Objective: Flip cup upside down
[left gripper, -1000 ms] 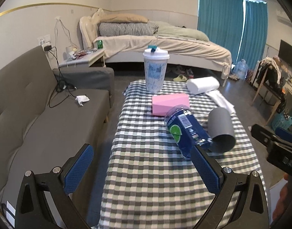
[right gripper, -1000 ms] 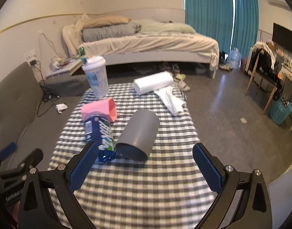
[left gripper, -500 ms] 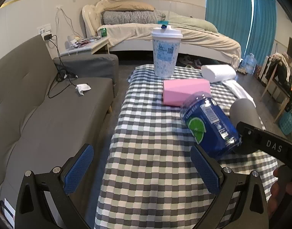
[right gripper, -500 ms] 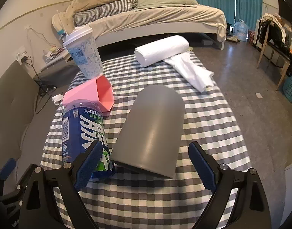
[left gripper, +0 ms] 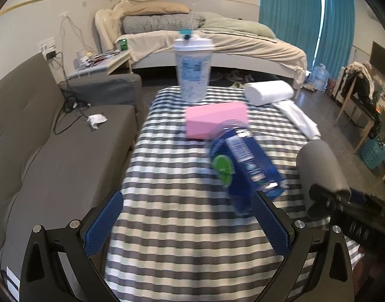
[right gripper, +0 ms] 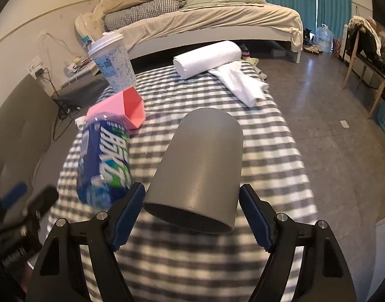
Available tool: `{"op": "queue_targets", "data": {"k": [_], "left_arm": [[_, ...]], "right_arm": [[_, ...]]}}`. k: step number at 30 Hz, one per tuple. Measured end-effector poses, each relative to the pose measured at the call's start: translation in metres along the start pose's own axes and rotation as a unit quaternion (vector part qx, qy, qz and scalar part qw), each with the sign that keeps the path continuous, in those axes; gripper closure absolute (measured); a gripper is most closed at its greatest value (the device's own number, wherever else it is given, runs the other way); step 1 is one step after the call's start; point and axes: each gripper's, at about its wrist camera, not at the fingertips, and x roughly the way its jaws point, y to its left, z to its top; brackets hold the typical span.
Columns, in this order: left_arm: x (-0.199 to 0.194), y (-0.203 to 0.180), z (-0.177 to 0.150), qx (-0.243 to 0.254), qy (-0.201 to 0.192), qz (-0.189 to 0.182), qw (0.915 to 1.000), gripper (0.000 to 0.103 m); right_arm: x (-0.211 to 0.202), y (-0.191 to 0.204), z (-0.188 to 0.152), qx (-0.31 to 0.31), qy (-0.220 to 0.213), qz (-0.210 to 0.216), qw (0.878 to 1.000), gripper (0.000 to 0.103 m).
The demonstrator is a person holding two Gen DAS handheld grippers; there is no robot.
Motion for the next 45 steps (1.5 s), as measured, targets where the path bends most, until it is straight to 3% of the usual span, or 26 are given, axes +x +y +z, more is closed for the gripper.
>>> {"op": "queue_targets", "data": {"k": [7,15,25,36,43,45], "left_arm": [[0.011,-0.036,0.010,0.004,0.014,-0.027,0.9995,0.000],[0.027,-0.055,0.010,-0.007,0.035,-0.024,0.9991,0.000],[0.002,-0.041,-0.011,-0.002,0.034,-0.007,0.9994,0.000],[-0.043,-0.014,-0.041,0.011,0.026,-0.002,0.9996,0.000],[-0.064,0.003,-0.051,0.011,0.013,-0.003,0.9998,0.000],[-0.070,0.008,-0.054,0.011,0.010,-0.001,0.9999,0.000]], "right_arm": [[-0.016,-0.026,-0.016,-0.013,-0.001,-0.004,1.000,0.026],[-0.020,-0.039,-0.025,-0.013,-0.001,0.010,1.000,0.026],[-0.041,-0.022,-0.053,-0.027,0.017,0.028,0.999,0.026],[-0.078,0.019,-0.109,-0.066,0.056,0.044,0.995,0.026],[-0.088,0.038,-0.127,-0.085,0.076,0.034,0.993,0.026],[-0.096,0.041,-0.124,-0.085,0.069,0.025,0.994,0.020]]}}
